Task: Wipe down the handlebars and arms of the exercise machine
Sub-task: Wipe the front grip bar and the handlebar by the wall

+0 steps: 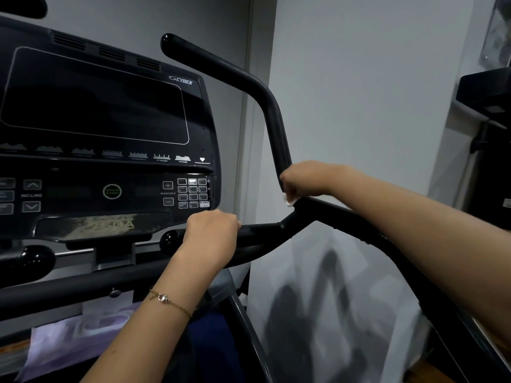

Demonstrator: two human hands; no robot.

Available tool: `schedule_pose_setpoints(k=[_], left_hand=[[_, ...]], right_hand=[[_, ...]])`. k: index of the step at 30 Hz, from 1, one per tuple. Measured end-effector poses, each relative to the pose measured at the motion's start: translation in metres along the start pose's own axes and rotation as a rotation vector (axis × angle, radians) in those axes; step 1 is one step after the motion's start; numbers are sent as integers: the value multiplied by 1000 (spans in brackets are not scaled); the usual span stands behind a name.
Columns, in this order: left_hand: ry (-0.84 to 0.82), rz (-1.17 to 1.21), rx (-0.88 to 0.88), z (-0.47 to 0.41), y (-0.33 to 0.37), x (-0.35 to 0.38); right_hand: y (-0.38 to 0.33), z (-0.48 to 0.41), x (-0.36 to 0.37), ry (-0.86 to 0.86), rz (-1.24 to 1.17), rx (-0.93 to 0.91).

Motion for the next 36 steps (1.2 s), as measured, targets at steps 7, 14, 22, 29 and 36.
schedule_pose_setpoints(k=[7,14,22,29,36], left_hand=[[7,14,1,2,0,-1],[23,21,0,3,0,1],[-50,-2,-15,-9,2,0],[-100,-51,98,-24,32,-13],[-95,-108,156,-19,38,-10]], right_hand=[[-44,-19,20,-177,554,-175],[-22,-35,-10,226,576,-181],[18,-23,-11,316,-19,-142],[78,-49,-41,990,-922,497],[92,-70,-46,933,-834,576]])
Point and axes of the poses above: each hand's wrist, its own z-axis away from the middle knuckle, its own x-axis out of the palm, y = z × x, the point moved 5 cm from there along -z, towards the middle knuckle, and after that the axes turned 11 degrees about y, right-handed, at the moved point
